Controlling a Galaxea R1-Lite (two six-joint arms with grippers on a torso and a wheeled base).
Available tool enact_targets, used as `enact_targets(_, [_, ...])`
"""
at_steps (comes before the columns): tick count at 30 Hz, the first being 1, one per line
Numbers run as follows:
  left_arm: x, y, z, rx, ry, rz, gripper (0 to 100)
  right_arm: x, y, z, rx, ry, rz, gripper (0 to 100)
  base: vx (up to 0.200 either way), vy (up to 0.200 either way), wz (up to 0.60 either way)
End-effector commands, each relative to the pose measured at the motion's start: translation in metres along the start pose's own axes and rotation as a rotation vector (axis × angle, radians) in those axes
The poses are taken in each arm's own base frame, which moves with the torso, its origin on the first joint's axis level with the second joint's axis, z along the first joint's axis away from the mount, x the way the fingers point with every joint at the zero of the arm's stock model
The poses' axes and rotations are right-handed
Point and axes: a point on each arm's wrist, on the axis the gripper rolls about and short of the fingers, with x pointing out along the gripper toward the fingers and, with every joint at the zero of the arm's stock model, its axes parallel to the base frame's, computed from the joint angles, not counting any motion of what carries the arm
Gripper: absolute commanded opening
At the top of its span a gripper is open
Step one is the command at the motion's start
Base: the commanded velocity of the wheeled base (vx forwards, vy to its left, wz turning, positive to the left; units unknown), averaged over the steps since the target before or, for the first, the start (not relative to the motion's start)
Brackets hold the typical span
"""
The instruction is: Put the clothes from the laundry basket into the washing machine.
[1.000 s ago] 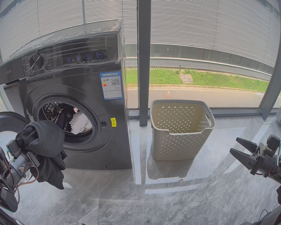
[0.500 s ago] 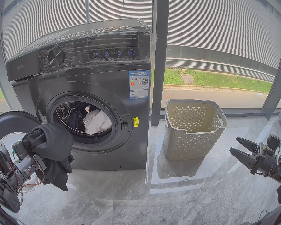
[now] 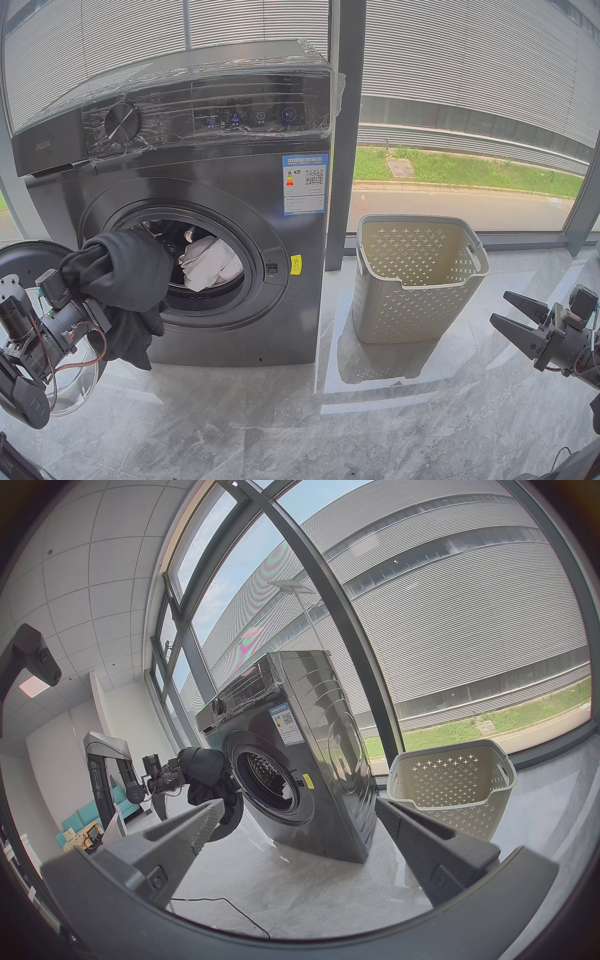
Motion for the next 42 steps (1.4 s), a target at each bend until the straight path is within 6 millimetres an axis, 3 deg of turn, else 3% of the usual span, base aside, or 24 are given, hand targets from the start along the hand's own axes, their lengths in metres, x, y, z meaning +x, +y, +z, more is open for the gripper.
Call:
enact_targets(1, [0.024,-0.007,-0.022,-0.033,0.088,-0.063,0,0.001,0.000,0.001,-0.002,-0.002,0.002,100,0.000,0.000,0.00])
enact_targets(14, [0.078,0.018,-0.054,-0.080,0.142,0.007,0,0.001,-0.001,0.000,0.001,0.002,-0.001,100,0.000,0.000,0.00])
enact_targets(28, [0.098,0.022,-0.056,-0.119,0.101,0.051,0,0.005,-0.003,0.003,-0.001,-0.004,-0.001,100,0.000,0.000,0.00])
enact_targets(33, [0.116,0.030,-0.066,-0.119,0.099,0.060,0,0.005,-0.004,0.003,0.000,-0.003,-0.001,100,0.000,0.000,0.00])
enact_targets(42, [0.149,0.038,-0.055,-0.093,-0.009,0.055,0,0.008,-0.006,0.003,0.004,0.003,-0.005,100,0.000,0.000,0.00])
